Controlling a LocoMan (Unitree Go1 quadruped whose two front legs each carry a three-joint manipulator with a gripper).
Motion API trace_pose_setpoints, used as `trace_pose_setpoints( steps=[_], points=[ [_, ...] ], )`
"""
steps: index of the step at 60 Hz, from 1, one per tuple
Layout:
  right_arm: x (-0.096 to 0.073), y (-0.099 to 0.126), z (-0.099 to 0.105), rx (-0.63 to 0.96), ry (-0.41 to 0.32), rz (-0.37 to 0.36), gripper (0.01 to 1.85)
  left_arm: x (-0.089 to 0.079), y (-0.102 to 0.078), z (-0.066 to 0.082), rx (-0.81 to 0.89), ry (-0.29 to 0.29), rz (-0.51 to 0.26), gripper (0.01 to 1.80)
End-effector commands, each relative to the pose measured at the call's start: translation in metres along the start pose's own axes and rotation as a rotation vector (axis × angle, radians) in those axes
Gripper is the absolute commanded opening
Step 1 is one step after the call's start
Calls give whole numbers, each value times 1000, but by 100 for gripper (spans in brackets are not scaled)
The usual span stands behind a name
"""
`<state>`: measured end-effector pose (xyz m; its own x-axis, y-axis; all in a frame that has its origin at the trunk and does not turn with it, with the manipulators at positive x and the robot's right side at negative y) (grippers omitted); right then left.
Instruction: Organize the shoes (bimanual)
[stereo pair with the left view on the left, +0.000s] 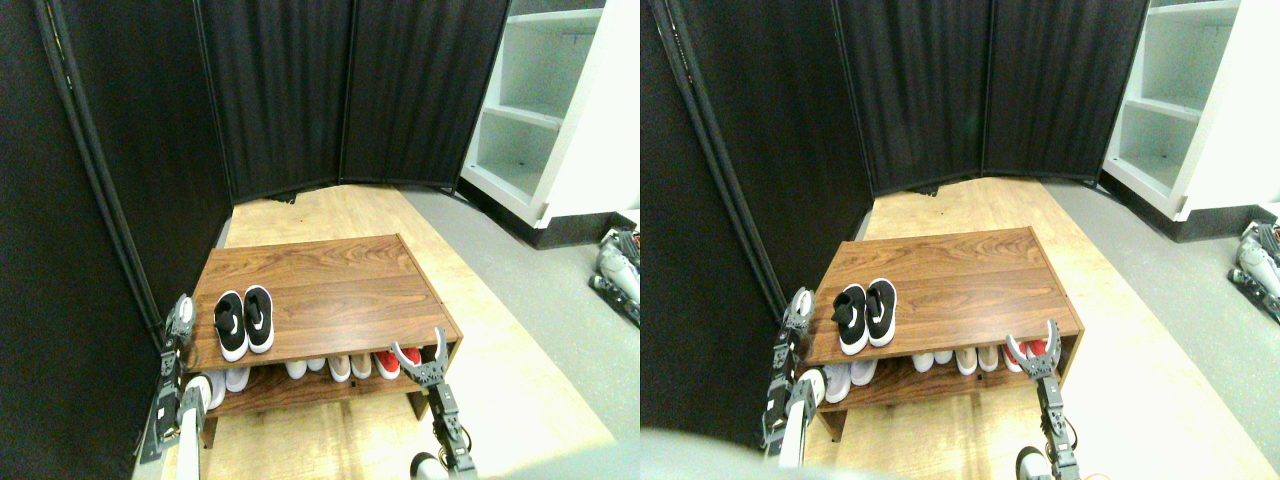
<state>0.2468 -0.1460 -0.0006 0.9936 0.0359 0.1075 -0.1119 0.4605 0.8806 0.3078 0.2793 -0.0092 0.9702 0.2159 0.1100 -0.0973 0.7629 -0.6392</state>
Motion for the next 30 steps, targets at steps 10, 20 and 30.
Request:
trace_pose_setpoints(
  steps=[10, 20, 30],
  points=[
    [5, 4, -2, -7, -12, 13, 69, -27, -18, 16, -86, -64, 25, 1],
    [10, 1, -1, -9, -22, 2, 69, -56, -29, 13, -142, -90, 73, 1],
    [14, -1, -2, -32, -24, -2, 66, -84, -29, 0, -230, -38, 107, 1]
  ],
)
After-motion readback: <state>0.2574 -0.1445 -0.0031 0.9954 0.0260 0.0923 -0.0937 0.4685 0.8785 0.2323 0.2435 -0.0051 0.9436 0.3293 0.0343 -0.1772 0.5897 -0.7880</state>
